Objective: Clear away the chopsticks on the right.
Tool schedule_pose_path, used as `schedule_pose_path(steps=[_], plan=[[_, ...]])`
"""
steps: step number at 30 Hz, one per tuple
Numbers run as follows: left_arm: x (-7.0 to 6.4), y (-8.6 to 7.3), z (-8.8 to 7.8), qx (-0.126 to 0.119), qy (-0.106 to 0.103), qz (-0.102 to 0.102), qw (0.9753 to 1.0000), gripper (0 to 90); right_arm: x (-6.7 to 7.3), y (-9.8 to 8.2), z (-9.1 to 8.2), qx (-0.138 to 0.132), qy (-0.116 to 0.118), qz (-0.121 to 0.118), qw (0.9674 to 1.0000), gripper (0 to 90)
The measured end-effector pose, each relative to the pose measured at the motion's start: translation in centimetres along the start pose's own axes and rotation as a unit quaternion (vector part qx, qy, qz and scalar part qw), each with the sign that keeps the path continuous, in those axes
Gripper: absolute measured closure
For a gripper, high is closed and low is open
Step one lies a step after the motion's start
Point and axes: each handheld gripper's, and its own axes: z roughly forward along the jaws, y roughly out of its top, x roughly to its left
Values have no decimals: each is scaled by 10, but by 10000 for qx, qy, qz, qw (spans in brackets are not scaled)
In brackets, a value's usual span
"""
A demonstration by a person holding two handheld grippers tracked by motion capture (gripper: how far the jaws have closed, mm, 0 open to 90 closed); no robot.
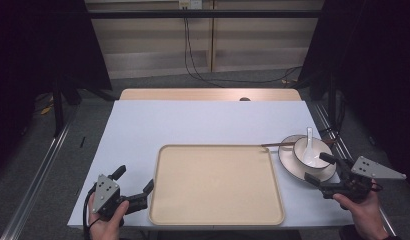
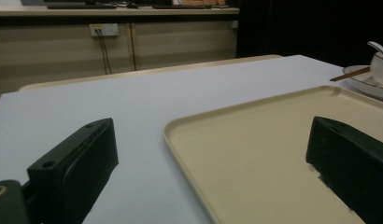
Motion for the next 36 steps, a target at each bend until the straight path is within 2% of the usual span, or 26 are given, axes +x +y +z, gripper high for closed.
schedule_pose_path(steps=[1,3,5,7,9,11,15,17,20,21,22,24,27,29,32,36], plan=[[-1,1,0,-21,19,12,10000,19,-2,0,0,68,93,38,9999,85],[-1,1,0,-6,35,91,10000,16,-5,-2,0,84,71,137,9998,66],[-2,2,1,11,104,42,9999,14,-7,-2,0,105,79,236,9996,45],[-1,2,1,0,79,-31,10000,15,-8,-3,1,171,96,316,9993,30],[-1,2,1,-8,93,-18,10000,14,-7,-3,2,330,51,210,9992,34],[-1,1,2,30,56,2,10000,13,-8,-3,3,322,99,272,9991,37],[1,1,1,95,64,17,9999,12,-9,-2,4,395,159,211,9989,55],[1,0,2,131,136,-40,9998,13,-12,-1,4,403,183,208,9988,73],[1,0,4,119,84,-5,9999,12,-17,3,7,529,376,243,9976,94],[1,0,4,143,118,22,9998,12,-18,4,8,559,403,229,9974,94],[1,0,5,134,37,-17,9999,12,-19,5,9,575,418,186,9973,94],[1,0,5,179,52,59,9998,12,-21,6,10,668,466,162,9965,96],[1,0,4,213,62,94,9997,11,-27,10,9,648,483,138,9966,96],[1,0,4,180,38,51,9998,11,-32,12,7,695,480,122,9964,96],[2,0,3,208,143,66,9997,13,-41,15,4,657,530,51,9964,94],[3,-1,4,200,122,-8,9997,12,-54,18,3,720,489,39,9962,86]])
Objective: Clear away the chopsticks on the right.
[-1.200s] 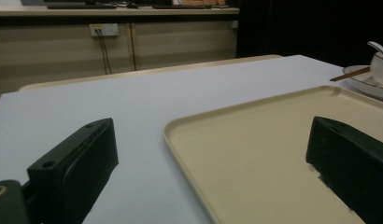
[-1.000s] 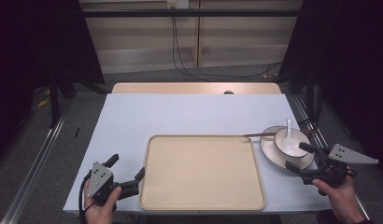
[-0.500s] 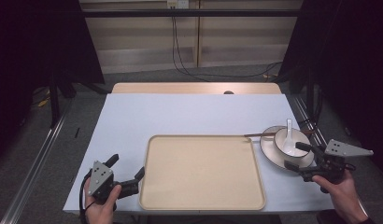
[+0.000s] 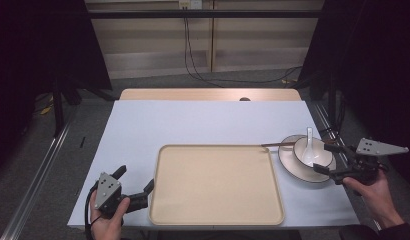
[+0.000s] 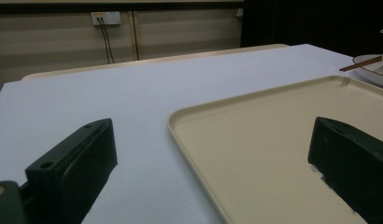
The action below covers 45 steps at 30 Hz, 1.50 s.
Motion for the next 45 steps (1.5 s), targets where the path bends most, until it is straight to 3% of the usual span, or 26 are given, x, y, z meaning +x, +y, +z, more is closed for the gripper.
schedule_pose_path(steps=[4,12,24,26,33,38,45], plan=[[0,1,-1,9,17,117,9999,13,-11,5,1,192,-28,-61,9998,85],[0,1,0,10,-22,79,10000,12,-33,21,4,509,-13,-300,9983,79],[0,1,0,64,-18,137,9999,12,-75,43,11,1125,223,-605,9916,263],[0,1,0,65,-31,133,9999,12,-80,46,12,1200,309,-663,9901,333],[0,1,0,68,-19,141,9999,13,-98,57,19,1480,274,-921,9843,411],[0,0,2,35,-80,89,9999,13,-115,56,28,1966,240,-1064,9744,490],[0,0,2,62,-79,123,9999,14,-137,44,44,2652,319,-977,9587,654]])
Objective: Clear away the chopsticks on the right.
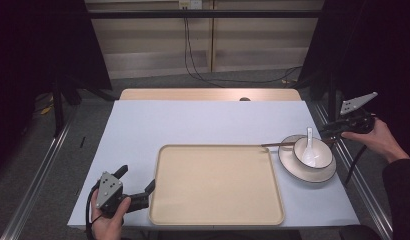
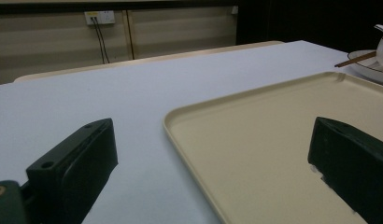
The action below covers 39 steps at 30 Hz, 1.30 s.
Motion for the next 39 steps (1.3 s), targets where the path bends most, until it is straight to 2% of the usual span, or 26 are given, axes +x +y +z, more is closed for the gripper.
schedule_pose_path(steps=[7,11,16,24,32,39], plan=[[0,0,0,33,18,28,10000,14,-10,-5,15,426,261,77,9987,708],[0,0,0,26,-13,42,10000,14,-9,-2,23,577,329,-48,9978,740],[0,0,0,3,-13,47,10000,14,-7,0,30,648,438,-89,9969,763],[0,0,0,6,-16,57,10000,14,-8,0,30,631,547,-93,9965,784],[0,0,0,-5,-16,23,10000,14,-10,-2,33,618,479,-38,9969,805],[1,-1,0,23,-1,63,10000,15,-8,2,38,615,518,-194,9966,799]])
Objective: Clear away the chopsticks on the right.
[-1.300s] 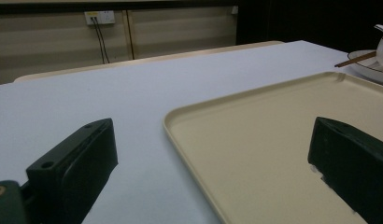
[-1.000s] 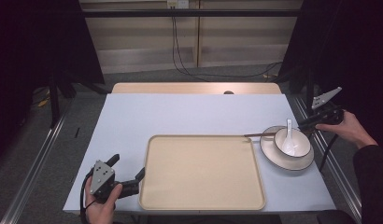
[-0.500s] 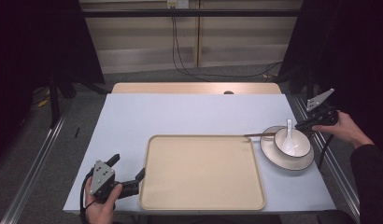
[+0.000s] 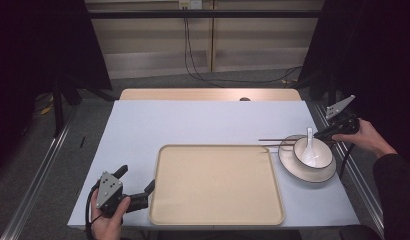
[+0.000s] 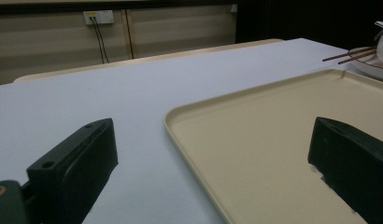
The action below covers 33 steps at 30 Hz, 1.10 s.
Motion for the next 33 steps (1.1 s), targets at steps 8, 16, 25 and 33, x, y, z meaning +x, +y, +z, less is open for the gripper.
schedule_pose_path(steps=[8,16,25,33], plan=[[0,0,0,2,-7,6,10000,15,2,1,7,-12,40,-362,9993,797],[0,0,1,12,14,15,10000,16,2,1,10,23,83,-554,9984,837],[1,0,1,10,-21,58,10000,16,1,1,7,29,46,-340,9994,841],[1,0,1,16,-64,116,9999,16,-4,-7,-3,-329,23,132,9994,841]])
